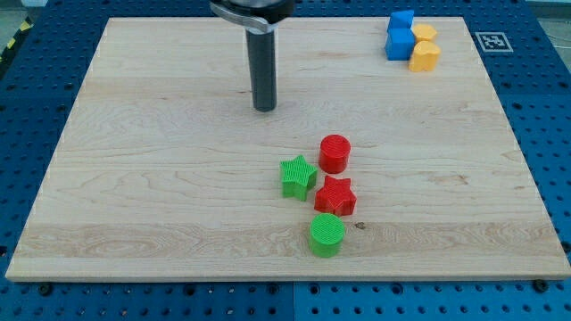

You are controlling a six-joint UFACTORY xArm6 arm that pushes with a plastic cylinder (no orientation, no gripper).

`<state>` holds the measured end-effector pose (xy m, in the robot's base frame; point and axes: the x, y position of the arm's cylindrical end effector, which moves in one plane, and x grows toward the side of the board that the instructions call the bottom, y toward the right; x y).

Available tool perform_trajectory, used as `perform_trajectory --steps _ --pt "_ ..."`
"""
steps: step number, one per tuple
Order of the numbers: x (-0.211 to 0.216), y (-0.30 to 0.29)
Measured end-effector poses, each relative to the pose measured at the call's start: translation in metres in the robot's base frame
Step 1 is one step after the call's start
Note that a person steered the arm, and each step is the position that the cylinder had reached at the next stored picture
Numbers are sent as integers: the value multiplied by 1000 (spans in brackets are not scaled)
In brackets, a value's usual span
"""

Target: Move the hand to the top left of the green star

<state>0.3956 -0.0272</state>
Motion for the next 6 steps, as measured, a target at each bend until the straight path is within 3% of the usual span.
perform_trajectory --steps 6 --pt "39 10"
